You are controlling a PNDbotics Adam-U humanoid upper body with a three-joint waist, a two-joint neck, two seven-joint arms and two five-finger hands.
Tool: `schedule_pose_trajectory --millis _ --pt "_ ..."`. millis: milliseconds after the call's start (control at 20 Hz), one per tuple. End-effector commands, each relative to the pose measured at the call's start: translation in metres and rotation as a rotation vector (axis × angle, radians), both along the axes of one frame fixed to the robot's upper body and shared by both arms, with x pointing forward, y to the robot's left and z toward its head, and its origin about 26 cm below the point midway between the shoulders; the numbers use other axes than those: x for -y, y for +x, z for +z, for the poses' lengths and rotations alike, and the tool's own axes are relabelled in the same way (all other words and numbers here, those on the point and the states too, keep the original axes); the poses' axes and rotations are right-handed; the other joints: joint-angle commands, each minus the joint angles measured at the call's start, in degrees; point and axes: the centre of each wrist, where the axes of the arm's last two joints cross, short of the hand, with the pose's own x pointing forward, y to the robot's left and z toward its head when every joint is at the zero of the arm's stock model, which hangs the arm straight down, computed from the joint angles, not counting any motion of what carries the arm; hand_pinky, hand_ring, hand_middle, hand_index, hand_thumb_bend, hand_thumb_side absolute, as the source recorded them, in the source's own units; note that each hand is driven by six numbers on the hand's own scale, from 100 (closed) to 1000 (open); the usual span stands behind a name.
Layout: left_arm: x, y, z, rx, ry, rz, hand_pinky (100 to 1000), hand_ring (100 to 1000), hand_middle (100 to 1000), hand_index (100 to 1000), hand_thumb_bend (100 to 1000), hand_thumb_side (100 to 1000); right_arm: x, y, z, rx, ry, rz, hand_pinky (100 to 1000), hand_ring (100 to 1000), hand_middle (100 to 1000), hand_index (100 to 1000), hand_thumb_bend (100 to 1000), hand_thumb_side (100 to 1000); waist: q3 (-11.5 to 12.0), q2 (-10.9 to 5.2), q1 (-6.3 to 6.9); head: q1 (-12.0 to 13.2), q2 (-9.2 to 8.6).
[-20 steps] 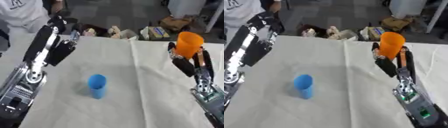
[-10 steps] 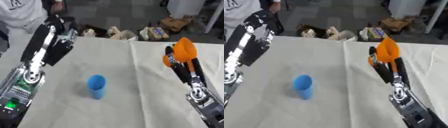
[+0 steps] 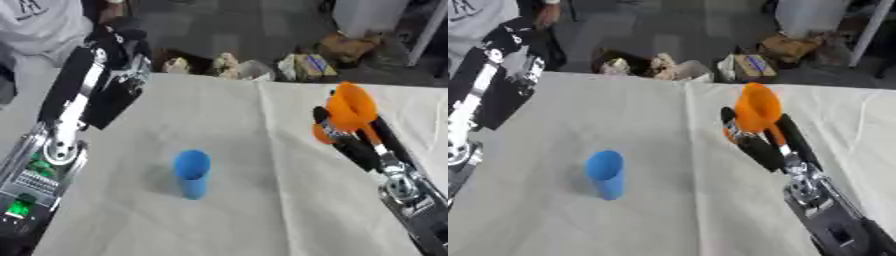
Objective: Pour the contents of one cup into another cup.
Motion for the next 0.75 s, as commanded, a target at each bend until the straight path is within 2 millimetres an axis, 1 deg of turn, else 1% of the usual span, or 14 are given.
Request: schedule_pose_trajectory --millis 50,100,150,200,250,300,350,450,500,550,700,750 --pt "-0.007 -0.004 0.01 0.038 0.007 0.014 936 884 935 846 100 1000 0.008 -0.002 0.019 0.03 -0.087 0.037 988 949 894 1000 544 602 -0.1 -0.41 0.49 0.3 -0.15" --pt "-0.007 -0.003 0.01 0.036 0.007 0.016 936 883 935 845 100 1000 0.009 -0.002 0.021 0.025 -0.111 0.045 988 951 898 1000 513 575 -0.1 -0.43 0.45 0.4 -0.15" --pt "-0.007 -0.003 0.01 0.034 0.007 0.018 936 883 935 845 100 1000 0.009 -0.002 0.023 0.018 -0.137 0.051 987 952 901 1000 519 571 -0.2 -0.46 0.42 0.4 -0.13" --pt "-0.007 -0.003 0.009 0.033 0.007 0.019 936 883 934 845 100 1000 0.01 -0.002 0.024 0.009 -0.163 0.055 987 954 905 1000 603 659 -0.2 -0.49 0.36 0.4 -0.1" --pt "-0.008 -0.003 0.009 0.032 0.007 0.02 936 883 934 845 100 1000 0.011 -0.003 0.026 0.0 -0.179 0.053 983 953 899 1000 669 975 -0.3 -0.53 0.32 0.5 -0.08" --pt "-0.008 -0.003 0.009 0.032 0.007 0.021 936 883 934 844 100 1000 0.013 -0.002 0.028 -0.005 -0.176 0.035 985 953 896 1000 667 1000 -0.4 -0.58 0.26 0.6 -0.04" --pt "-0.008 -0.003 0.009 0.031 0.007 0.022 935 883 934 844 100 1000 0.014 -0.002 0.029 -0.005 -0.168 0.018 989 957 896 1000 664 1000 -0.5 -0.62 0.2 0.7 -0.03" --pt "-0.009 -0.003 0.008 0.03 0.008 0.024 935 883 934 844 100 1000 0.014 -0.004 0.032 0.016 -0.165 -0.006 990 962 902 1000 694 1000 -0.5 -0.69 0.1 0.8 -0.01" --pt "-0.009 -0.003 0.008 0.028 0.009 0.025 934 883 933 843 100 1000 0.014 -0.005 0.032 0.02 -0.169 -0.007 989 966 907 1000 764 1000 -0.6 -0.75 0.06 0.8 0.03" --pt "-0.009 -0.003 0.008 0.028 0.009 0.026 934 883 933 843 100 1000 0.013 -0.005 0.032 0.019 -0.175 -0.004 989 966 907 1000 764 1000 -0.6 -0.8 0.02 0.9 0.07" --pt "-0.009 -0.003 0.008 0.031 0.006 0.026 933 882 932 842 100 1000 0.015 -0.007 0.037 0.028 -0.166 -0.029 952 933 863 1000 646 1000 -0.7 -0.94 -0.04 1.0 0.1" --pt "-0.01 -0.004 0.009 0.034 0.003 0.026 931 881 930 840 100 1000 0.016 -0.009 0.04 0.043 -0.158 -0.046 927 913 850 1000 576 1000 -0.7 -0.98 -0.04 1.0 0.15"
